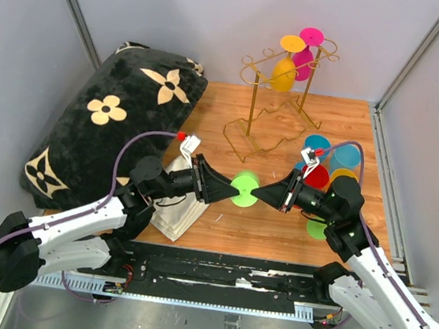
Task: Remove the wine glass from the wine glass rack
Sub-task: Place the wine glass at the center of the board.
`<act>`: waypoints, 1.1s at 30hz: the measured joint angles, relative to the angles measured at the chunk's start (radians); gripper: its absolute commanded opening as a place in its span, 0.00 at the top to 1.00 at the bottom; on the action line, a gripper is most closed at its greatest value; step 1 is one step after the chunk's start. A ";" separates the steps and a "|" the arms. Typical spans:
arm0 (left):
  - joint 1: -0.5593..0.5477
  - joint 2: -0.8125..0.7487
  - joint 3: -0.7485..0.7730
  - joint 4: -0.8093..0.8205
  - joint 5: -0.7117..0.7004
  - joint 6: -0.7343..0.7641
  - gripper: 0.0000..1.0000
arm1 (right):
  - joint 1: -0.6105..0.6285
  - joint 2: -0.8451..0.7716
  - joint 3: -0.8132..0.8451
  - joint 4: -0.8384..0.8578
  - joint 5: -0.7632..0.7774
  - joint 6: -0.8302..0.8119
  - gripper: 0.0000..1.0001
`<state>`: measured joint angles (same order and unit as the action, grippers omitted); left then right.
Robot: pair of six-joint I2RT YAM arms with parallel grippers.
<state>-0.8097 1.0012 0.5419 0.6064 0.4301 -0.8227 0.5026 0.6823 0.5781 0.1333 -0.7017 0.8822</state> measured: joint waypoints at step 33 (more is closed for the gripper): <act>-0.095 0.068 -0.061 0.057 0.009 0.046 1.00 | 0.000 -0.032 0.031 -0.113 0.019 -0.175 0.29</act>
<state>-0.9047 1.0687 0.4812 0.6632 0.4393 -0.7769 0.5026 0.6502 0.6086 0.0204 -0.6823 0.7071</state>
